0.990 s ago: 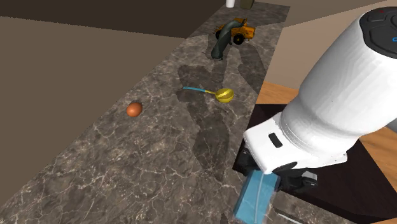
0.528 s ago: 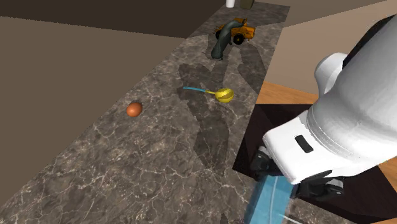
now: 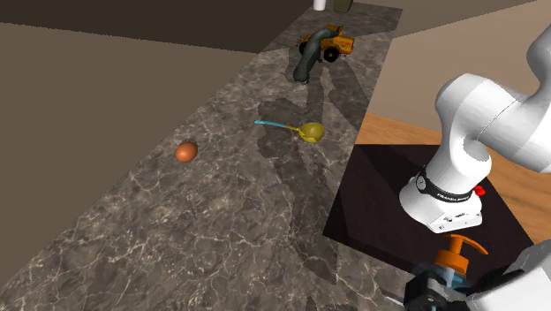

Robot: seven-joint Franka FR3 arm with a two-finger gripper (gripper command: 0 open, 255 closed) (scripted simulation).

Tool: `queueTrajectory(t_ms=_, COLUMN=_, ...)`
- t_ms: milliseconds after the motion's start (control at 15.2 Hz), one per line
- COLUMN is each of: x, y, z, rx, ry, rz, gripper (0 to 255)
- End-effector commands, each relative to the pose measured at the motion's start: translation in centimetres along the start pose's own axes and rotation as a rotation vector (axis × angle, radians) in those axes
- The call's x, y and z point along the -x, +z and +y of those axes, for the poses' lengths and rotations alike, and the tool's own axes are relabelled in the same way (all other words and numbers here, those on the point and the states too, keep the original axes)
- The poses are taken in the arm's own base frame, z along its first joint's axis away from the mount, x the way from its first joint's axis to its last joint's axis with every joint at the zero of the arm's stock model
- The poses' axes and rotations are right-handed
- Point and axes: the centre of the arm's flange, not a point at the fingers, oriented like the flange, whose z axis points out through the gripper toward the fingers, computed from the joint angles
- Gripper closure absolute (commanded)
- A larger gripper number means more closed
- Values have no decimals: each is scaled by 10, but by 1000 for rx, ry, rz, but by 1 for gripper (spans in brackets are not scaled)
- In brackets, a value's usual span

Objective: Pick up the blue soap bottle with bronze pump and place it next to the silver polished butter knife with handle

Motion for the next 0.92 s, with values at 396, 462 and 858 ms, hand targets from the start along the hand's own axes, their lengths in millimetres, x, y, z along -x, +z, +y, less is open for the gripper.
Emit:
queueTrajectory(t_ms=396, x=-60, y=-6, z=-89, rx=-1, ry=1, rz=1, gripper=255)
queueTrajectory(t_ms=462, x=-68, y=-7, z=-100, rx=-1, ry=1, rz=1, gripper=255)
queueTrajectory(t_ms=858, x=-111, y=-12, z=-166, rx=-1, ry=1, rz=1, gripper=255)
